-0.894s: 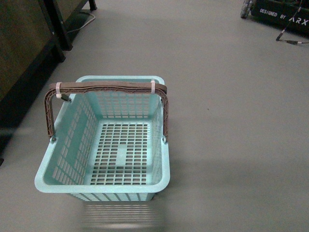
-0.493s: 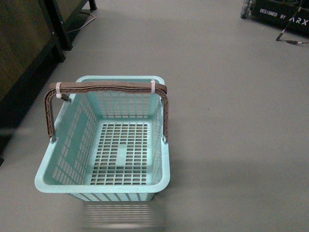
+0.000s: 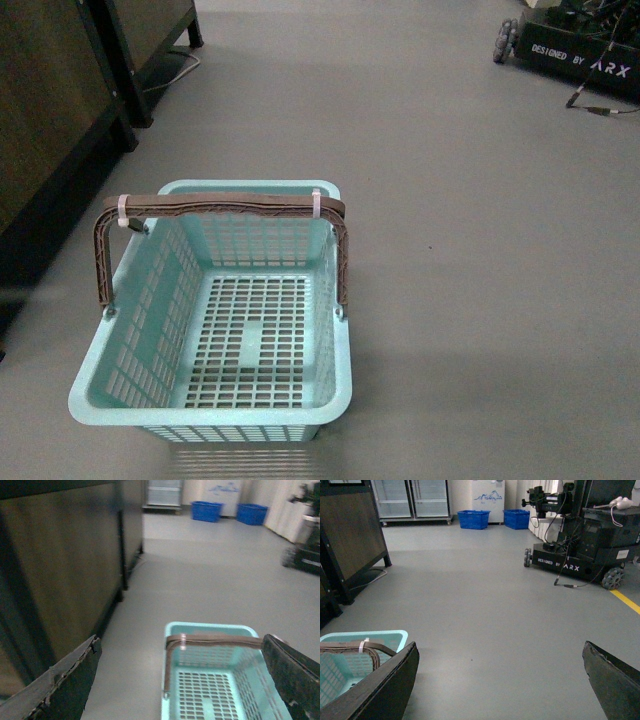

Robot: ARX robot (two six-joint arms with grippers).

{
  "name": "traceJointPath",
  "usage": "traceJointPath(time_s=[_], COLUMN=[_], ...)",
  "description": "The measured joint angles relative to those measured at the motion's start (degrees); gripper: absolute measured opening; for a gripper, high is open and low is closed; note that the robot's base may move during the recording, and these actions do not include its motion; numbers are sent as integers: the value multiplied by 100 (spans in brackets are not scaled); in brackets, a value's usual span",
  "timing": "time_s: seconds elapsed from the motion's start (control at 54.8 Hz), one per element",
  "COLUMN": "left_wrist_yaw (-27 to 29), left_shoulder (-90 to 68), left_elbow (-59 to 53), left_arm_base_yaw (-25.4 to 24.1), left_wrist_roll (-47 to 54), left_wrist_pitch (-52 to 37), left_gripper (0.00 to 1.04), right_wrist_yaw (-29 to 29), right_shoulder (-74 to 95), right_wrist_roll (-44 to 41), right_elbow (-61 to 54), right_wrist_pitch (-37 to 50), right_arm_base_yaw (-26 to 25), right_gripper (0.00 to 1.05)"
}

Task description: Pick mango and avocado into basket

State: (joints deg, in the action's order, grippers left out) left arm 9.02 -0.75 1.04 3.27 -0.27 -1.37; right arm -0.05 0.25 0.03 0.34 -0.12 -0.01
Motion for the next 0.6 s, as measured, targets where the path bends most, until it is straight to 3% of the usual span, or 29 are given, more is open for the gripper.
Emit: traceJointPath(time_s=[0.037,0.11,0.274,0.493,0.602], left_wrist_yaw=[599,782,431,-352,-487], left_shoulder=[-52,-417,-2741,-7152,-8721], left_elbow=[0,13,555,2446,2905], left_arm_base_yaw=[149,111,-146,260,442], left_wrist_roll=[-63,-254,-1716,-4398,-5204], left_wrist_pitch=[-48,-173,-833,-2109,-2649], left_gripper=[97,97,97,97,97], right_wrist_yaw=[2,0,0,0,0], right_shoulder=[0,0,0,0,0], right_wrist_roll=[0,0,0,0,0], right_elbow=[0,0,0,0,0], right_wrist_pitch=[0,0,0,0,0], right_arm_base_yaw=[0,0,0,0,0], right_gripper=[97,97,97,97,97])
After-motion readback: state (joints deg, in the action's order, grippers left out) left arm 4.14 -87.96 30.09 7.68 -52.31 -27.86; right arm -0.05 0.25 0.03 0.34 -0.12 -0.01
